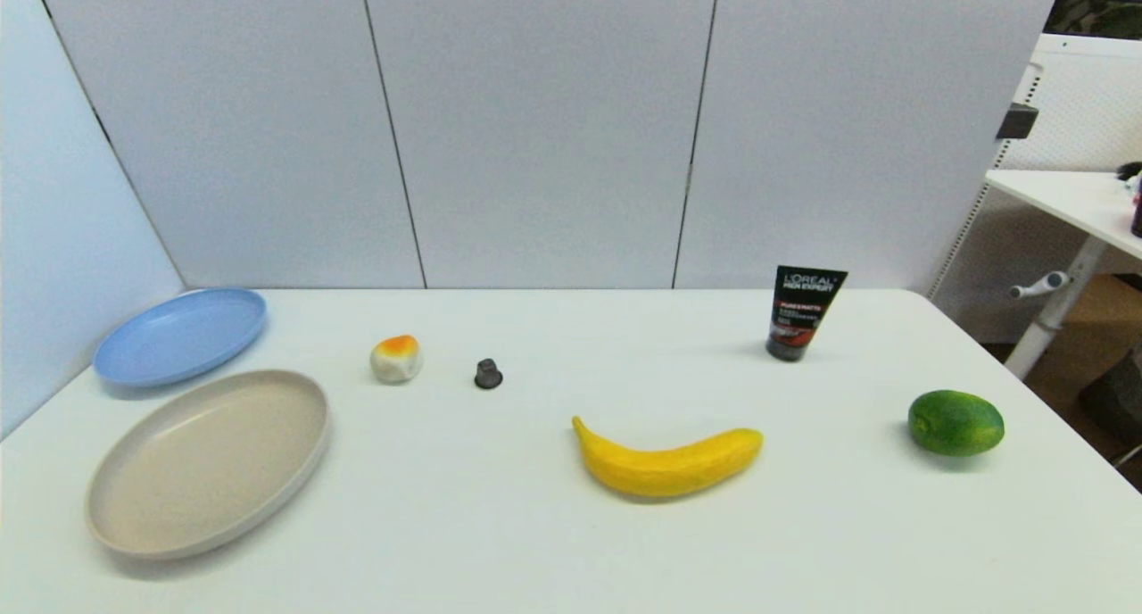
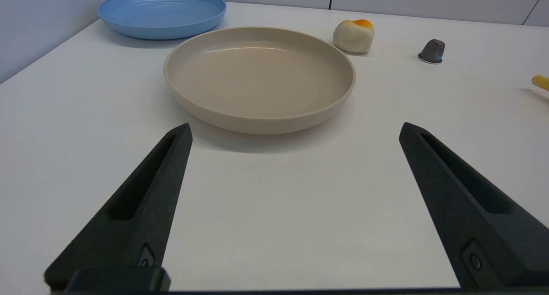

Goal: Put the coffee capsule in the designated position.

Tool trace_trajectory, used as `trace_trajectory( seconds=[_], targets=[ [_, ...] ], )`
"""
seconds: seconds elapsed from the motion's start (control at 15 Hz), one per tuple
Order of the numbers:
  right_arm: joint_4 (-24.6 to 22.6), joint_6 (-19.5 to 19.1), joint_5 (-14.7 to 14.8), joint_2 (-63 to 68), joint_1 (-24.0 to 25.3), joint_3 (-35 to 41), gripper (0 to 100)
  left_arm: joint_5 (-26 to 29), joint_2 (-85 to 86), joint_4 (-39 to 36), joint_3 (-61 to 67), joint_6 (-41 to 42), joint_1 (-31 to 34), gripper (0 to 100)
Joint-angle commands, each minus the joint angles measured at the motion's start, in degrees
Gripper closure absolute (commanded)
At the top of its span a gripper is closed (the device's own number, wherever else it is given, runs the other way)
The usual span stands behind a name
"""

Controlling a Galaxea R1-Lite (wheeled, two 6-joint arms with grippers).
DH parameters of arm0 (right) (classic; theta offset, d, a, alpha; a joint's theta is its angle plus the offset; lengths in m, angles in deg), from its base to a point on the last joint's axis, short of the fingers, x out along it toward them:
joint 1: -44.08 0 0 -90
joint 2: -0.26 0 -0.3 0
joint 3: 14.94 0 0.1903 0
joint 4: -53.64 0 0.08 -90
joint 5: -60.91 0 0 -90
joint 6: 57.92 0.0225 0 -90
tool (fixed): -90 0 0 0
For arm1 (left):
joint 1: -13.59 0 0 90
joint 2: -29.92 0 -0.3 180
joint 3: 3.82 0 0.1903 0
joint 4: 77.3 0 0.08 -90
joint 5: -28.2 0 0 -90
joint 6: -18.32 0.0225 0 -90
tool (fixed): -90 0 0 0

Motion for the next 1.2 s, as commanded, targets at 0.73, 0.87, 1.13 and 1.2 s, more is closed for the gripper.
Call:
trace_trajectory(
  seconds=[0.73,0.87,1.13,1.2],
  targets=[
    [0.0,0.0,0.0,0.1,0.1,0.0,0,-0.1,-0.1,0.2,0.0,0.1,0.0,0],
    [0.0,0.0,0.0,0.1,0.0,0.0,0,-0.3,-6.4,-0.7,-2.4,1.7,-0.1,0],
    [0.0,0.0,0.0,0.1,0.0,0.0,0,0.7,-27.8,-3.4,-18.5,4.3,-1.3,0],
    [0.0,0.0,0.0,0.1,0.0,0.0,0,2.7,-33.0,-3.4,-22.7,7.0,-1.2,0]
  ],
)
